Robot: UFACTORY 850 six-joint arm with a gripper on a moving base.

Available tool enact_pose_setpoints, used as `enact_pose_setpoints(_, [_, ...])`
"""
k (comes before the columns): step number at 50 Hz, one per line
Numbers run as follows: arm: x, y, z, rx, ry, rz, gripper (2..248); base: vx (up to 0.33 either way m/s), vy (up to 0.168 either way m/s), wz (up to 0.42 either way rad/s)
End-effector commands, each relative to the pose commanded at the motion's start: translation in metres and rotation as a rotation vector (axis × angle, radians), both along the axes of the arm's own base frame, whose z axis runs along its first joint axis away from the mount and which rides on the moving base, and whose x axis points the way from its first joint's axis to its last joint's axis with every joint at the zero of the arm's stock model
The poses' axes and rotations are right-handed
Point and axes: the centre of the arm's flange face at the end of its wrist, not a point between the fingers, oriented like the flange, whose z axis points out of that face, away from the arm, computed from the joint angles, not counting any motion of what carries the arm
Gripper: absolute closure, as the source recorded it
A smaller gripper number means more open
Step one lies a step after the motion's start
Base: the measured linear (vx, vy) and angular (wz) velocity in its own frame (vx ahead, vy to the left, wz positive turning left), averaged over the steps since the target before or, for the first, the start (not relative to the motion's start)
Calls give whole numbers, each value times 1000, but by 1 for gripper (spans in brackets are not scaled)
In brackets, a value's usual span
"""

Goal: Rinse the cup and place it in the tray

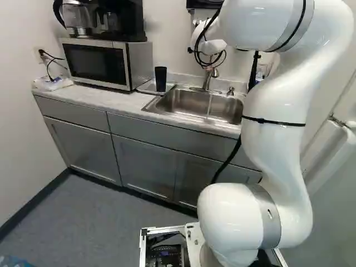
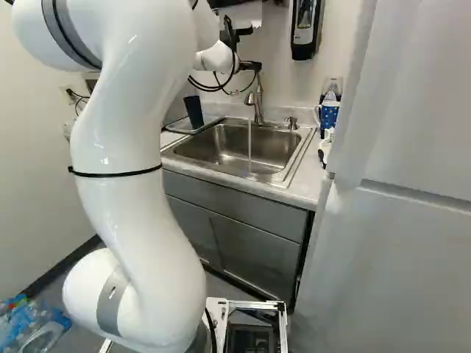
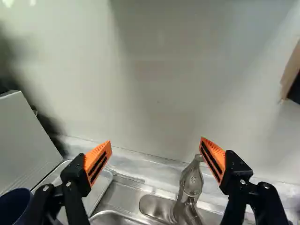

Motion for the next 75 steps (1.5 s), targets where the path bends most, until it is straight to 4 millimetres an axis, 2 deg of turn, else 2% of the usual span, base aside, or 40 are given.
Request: enact_pose_setpoints(75, [-60,16,1,9,75,17,3,0,0,0])
